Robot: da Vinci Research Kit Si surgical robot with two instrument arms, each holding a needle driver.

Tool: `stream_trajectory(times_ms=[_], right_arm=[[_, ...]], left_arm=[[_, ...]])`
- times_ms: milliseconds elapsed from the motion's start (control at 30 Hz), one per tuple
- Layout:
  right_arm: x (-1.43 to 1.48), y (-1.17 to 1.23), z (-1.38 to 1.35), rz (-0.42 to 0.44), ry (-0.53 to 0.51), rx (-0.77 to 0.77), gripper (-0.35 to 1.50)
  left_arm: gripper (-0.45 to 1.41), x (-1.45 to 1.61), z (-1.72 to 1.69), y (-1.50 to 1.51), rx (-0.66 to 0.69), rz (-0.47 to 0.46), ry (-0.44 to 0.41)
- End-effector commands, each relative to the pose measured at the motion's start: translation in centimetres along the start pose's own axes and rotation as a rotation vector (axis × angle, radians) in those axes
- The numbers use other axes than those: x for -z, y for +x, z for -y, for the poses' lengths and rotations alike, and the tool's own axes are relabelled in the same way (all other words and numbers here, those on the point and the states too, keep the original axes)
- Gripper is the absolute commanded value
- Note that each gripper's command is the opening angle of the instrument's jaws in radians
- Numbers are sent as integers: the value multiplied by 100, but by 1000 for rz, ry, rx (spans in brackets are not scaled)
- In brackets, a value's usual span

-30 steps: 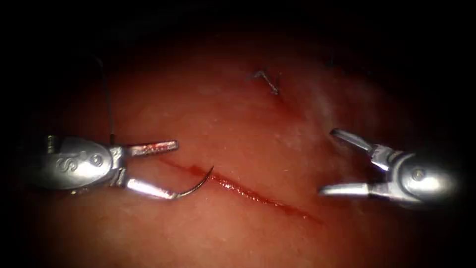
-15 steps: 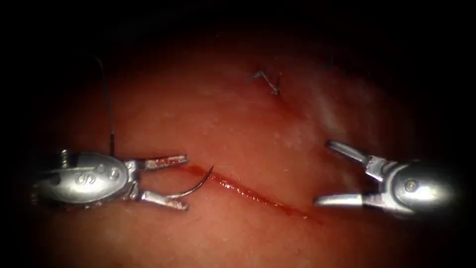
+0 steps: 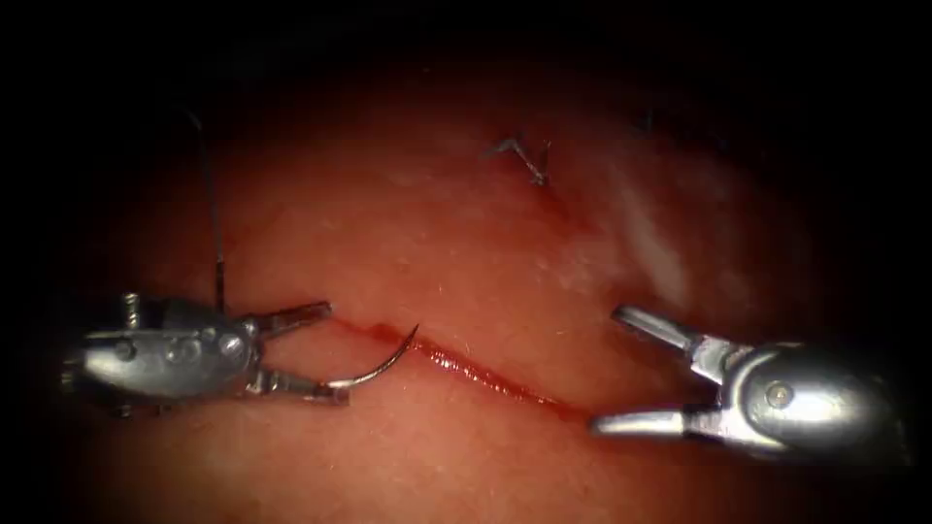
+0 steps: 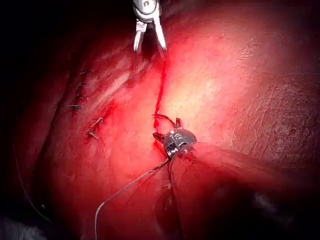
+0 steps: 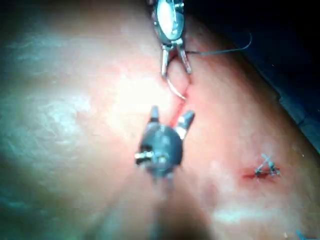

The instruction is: Wound Closure

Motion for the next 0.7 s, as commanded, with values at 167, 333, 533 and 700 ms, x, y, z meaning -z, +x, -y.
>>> stream_trajectory(times_ms=[167, 333, 533, 700], right_arm=[[-11, 0, 1, 2, -1, 0, 123], [-14, 1, 1, 5, -2, -1, 123], [-17, 2, 1, 5, 1, -1, 123], [-21, 2, 1, 7, 2, -1, 123]], left_arm=[[37, -20, -10, -5, -16, 60, 3], [35, -27, -16, -8, -22, 82, -14], [29, -28, -18, -8, -21, 81, -15], [-8, -28, -19, -9, -24, 87, -15]])
